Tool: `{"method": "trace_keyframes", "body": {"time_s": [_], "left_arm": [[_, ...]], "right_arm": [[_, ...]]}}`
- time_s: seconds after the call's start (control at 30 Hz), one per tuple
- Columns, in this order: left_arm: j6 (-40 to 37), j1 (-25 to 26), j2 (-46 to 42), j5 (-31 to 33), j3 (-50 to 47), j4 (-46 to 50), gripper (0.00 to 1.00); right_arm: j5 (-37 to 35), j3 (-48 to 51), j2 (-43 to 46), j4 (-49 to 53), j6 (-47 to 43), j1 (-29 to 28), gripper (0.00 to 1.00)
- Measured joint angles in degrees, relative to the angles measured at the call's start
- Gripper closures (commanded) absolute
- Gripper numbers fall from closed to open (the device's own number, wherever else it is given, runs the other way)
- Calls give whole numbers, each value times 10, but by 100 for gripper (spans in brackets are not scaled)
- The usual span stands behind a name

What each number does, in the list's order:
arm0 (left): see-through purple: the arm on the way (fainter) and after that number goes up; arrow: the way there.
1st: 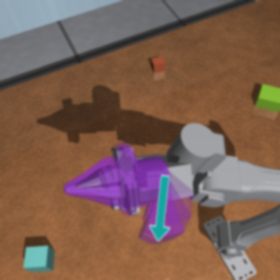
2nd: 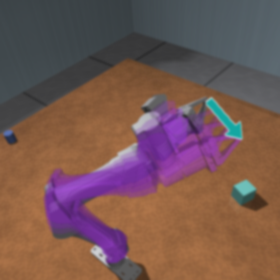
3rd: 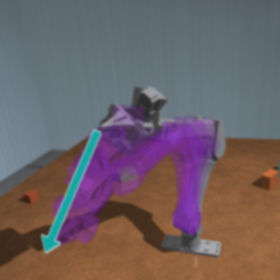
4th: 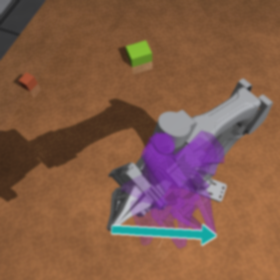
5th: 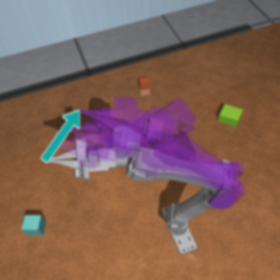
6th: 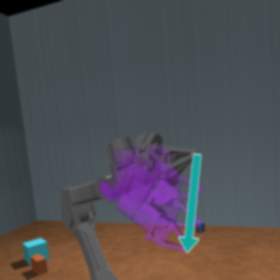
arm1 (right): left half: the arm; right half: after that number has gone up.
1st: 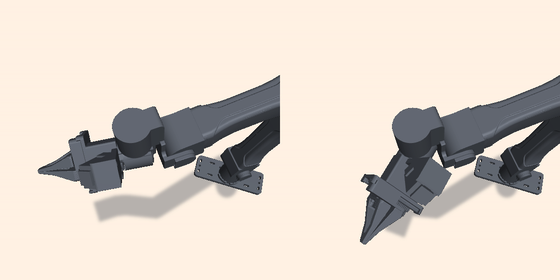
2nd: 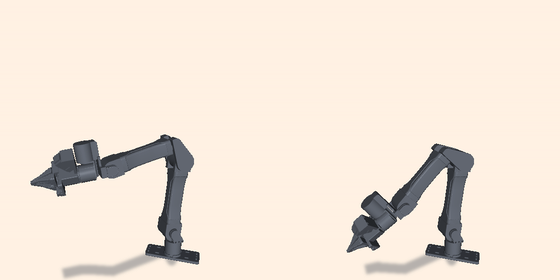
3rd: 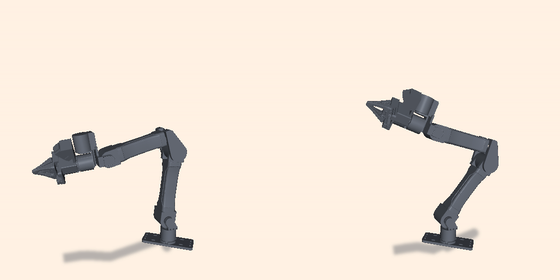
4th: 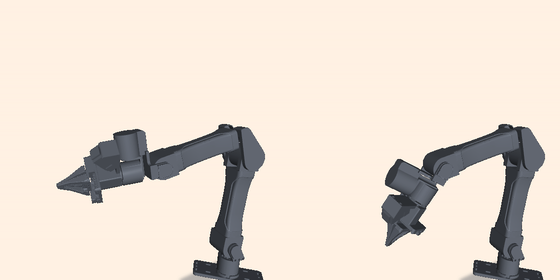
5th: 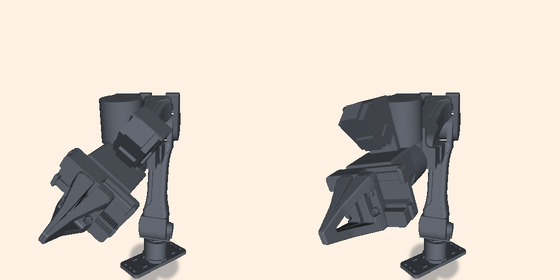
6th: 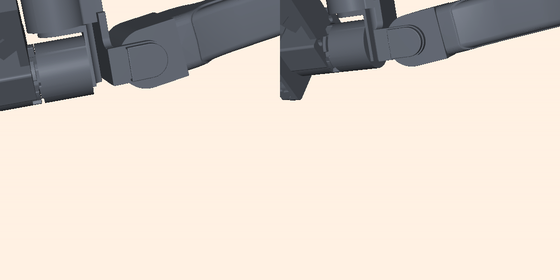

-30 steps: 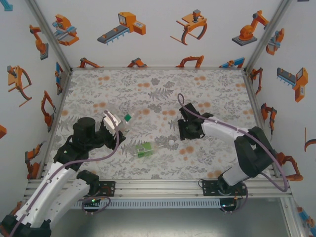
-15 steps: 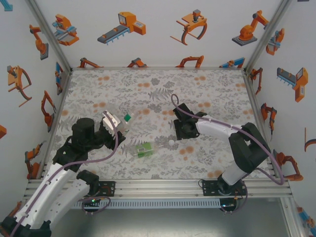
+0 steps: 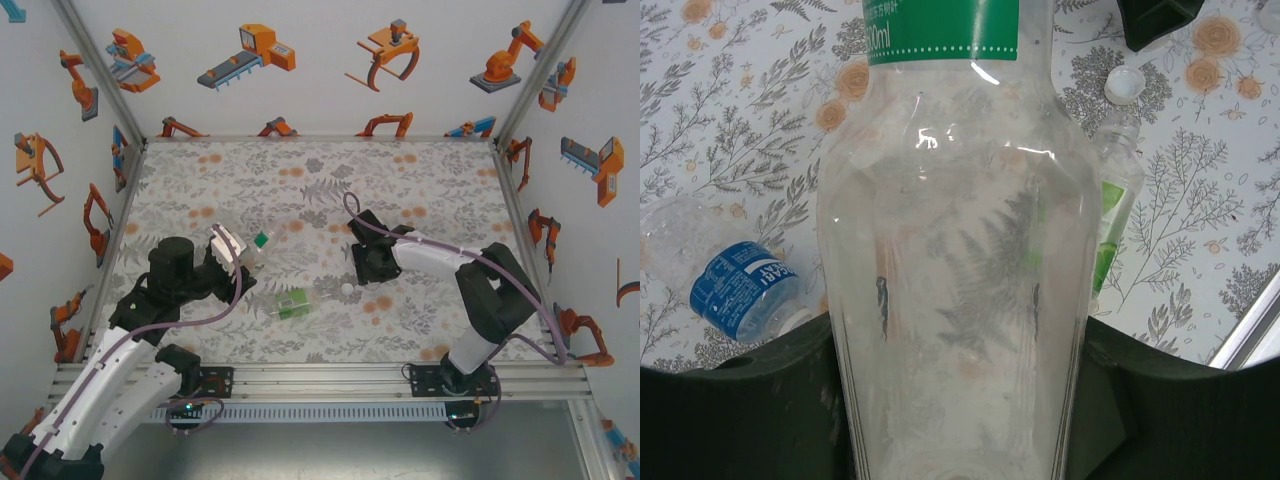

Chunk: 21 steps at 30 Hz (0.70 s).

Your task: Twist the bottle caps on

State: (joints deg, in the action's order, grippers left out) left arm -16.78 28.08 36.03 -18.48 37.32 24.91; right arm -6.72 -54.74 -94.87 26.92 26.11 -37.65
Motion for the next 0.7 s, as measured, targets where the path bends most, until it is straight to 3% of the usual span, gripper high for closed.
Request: {"method": "trace_keyframes", "body": {"time_s": [0.7], "left_arm": [[0, 0, 2, 0, 0, 0, 96]], "right_arm": [[0, -2, 0, 12, 3, -1, 53]]}}
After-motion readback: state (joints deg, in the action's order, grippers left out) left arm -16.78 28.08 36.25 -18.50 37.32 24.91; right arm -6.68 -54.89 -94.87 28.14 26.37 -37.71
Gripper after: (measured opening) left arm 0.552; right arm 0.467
